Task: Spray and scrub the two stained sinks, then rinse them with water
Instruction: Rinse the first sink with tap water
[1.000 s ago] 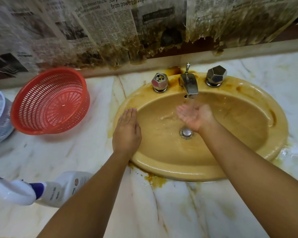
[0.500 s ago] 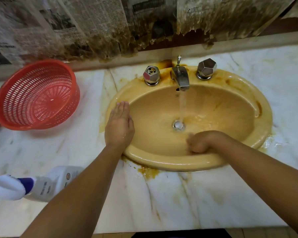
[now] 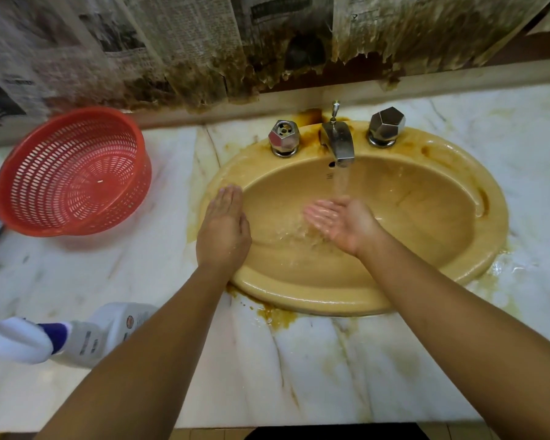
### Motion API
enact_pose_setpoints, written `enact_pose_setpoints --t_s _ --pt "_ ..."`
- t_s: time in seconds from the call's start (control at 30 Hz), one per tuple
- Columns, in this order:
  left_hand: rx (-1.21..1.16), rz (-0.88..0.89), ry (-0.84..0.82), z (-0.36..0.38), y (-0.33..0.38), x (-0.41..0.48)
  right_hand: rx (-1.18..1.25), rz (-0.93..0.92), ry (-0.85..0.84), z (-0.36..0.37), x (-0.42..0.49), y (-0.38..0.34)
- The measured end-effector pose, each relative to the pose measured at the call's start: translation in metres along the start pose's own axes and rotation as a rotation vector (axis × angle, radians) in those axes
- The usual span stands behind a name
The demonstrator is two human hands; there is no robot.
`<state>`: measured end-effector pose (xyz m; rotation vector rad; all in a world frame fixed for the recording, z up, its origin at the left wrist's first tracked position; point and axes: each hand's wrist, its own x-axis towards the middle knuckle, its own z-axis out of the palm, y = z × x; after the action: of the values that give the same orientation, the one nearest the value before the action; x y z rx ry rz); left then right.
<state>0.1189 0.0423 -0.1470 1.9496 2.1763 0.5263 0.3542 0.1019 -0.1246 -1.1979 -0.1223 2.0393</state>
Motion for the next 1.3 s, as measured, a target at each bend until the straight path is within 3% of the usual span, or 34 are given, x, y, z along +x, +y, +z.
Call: enact_pose_setpoints --t_s 0.03,0.1,0.17,0.27,0.37,0.47,0.53,0.6,0.67,0.7,0.83,0.9,0.93,1.03,1.17,1.3 --pt "0.005 -0.002 0.004 0.0 0.0 0.0 0.141 -0.033 0.063 -0.01 0.004 -0.006" --pt "0.016 0.001 0.009 0.001 0.001 0.0 0.319 -0.078 0.025 -0.017 0.003 -0.021" --pt "0.017 0.005 0.009 0.001 0.0 0.001 0.209 -0.086 -0.071 -0.006 -0.009 -0.025" --pt "0.018 0.007 0.007 0.0 0.001 0.001 -0.29 0.037 -0.309 -0.008 -0.034 -0.01" --pt "0.028 0.012 0.006 0.0 0.002 0.001 -1.037 0.354 -0.49 -0.037 -0.05 0.001" --pt "0.052 0.013 0.005 0.001 0.003 0.0 -1.936 0.535 -0.311 -0.062 -0.046 -0.014" --pt "0.08 0.017 0.002 0.002 0.004 -0.001 -2.192 0.508 -0.149 -0.064 -0.042 -0.016" --pt "0.111 0.02 -0.001 0.004 0.005 -0.001 -2.047 0.459 -0.248 -0.052 -0.042 -0.003" --pt "0.138 0.031 -0.007 0.005 0.005 -0.003 -1.637 0.426 -0.448 -0.038 -0.04 0.014" --pt "0.145 0.034 -0.008 0.006 0.006 -0.004 -1.382 0.388 -0.455 -0.034 -0.034 0.019" --pt "0.133 0.024 -0.001 0.006 0.007 -0.005 -0.263 0.065 0.057 -0.027 0.007 -0.006" --pt "0.126 0.021 0.008 0.006 0.007 -0.005 0.154 -0.004 0.13 -0.014 0.017 -0.023" --pt "0.121 0.023 0.008 0.007 0.006 -0.004 0.191 -0.005 0.102 -0.005 0.019 -0.027" --pt "0.094 0.022 0.006 0.006 0.003 -0.003 -0.017 0.08 -0.001 0.014 0.007 -0.029" --pt "0.076 0.02 0.013 0.008 0.002 -0.003 0.124 -0.001 0.162 0.006 0.01 -0.039" --pt "0.084 0.035 0.02 0.009 0.001 -0.001 0.045 0.05 0.013 0.008 0.007 -0.036"
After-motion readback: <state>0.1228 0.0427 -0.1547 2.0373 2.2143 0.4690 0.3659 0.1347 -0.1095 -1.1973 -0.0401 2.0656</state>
